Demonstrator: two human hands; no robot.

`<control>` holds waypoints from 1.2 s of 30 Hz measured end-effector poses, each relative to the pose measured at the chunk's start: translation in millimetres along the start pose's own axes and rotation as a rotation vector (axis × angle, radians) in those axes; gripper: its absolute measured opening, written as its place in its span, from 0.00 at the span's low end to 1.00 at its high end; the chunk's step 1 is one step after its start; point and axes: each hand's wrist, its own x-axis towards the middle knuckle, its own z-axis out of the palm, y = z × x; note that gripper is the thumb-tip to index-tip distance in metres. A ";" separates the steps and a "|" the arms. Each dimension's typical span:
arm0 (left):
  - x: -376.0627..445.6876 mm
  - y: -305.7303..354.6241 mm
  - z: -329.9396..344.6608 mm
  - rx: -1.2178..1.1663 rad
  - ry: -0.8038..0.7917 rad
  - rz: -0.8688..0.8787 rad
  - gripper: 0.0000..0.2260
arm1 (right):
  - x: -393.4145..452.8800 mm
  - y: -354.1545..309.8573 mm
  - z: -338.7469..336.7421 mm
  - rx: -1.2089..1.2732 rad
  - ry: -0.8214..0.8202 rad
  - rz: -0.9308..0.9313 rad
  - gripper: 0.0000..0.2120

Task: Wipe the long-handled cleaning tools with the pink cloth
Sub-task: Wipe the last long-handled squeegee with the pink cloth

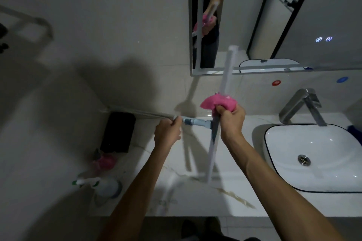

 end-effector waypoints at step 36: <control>-10.3 47.6 30.0 0.036 -0.161 0.596 0.15 | 2.8 -27.9 26.9 0.202 0.053 -0.205 0.11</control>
